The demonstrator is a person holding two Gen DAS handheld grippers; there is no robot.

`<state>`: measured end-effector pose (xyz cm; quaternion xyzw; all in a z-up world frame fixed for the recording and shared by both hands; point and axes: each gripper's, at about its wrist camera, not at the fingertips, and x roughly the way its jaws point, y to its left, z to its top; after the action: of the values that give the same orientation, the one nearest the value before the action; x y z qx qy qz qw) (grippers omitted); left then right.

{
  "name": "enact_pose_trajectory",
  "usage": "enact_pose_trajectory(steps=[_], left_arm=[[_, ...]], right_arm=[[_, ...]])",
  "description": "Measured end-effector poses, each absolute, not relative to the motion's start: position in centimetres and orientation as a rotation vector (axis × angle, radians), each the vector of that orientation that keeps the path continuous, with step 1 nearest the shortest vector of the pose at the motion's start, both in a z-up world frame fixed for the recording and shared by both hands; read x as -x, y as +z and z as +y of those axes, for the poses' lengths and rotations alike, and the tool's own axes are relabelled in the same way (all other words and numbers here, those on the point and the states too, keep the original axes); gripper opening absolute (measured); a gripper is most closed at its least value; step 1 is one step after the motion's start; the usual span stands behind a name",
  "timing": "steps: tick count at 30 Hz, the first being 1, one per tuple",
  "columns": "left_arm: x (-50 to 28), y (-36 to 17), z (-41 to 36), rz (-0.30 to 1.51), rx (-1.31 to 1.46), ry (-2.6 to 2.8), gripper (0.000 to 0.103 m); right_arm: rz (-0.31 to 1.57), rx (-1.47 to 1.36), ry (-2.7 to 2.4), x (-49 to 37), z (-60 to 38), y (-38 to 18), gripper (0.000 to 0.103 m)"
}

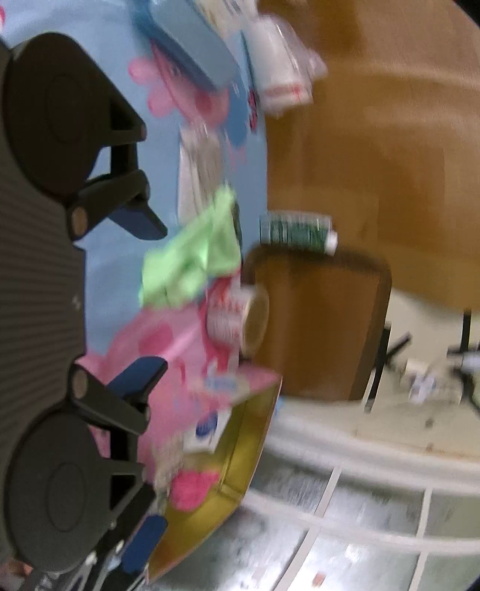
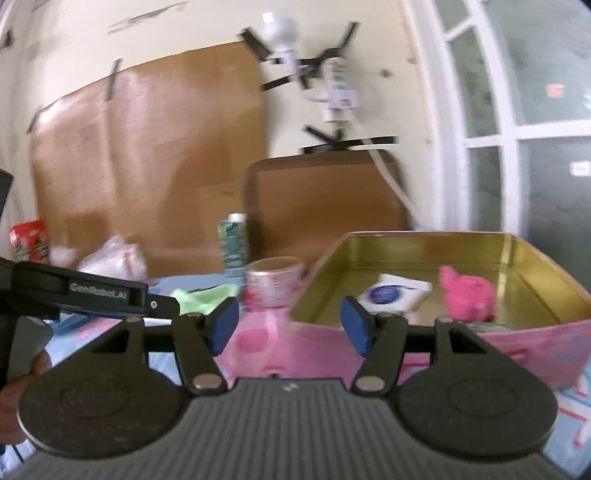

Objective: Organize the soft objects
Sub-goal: 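Grasp the light-green cloth with the right tool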

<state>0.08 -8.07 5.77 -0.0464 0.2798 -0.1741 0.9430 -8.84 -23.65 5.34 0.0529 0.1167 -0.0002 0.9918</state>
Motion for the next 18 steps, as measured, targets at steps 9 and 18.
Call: enact_pose_trajectory(steps=[9, 18], left_arm=[[-0.8, 3.3, 0.6, 0.533, 0.117, -0.202, 0.072], [-1.2, 1.6, 6.3, 0.505, 0.262, -0.193, 0.072]], right_arm=[[0.307, -0.04, 0.107, 6.3, -17.5, 4.5, 0.063], [0.38, 0.008, 0.105, 2.2, -13.6, 4.0, 0.062]])
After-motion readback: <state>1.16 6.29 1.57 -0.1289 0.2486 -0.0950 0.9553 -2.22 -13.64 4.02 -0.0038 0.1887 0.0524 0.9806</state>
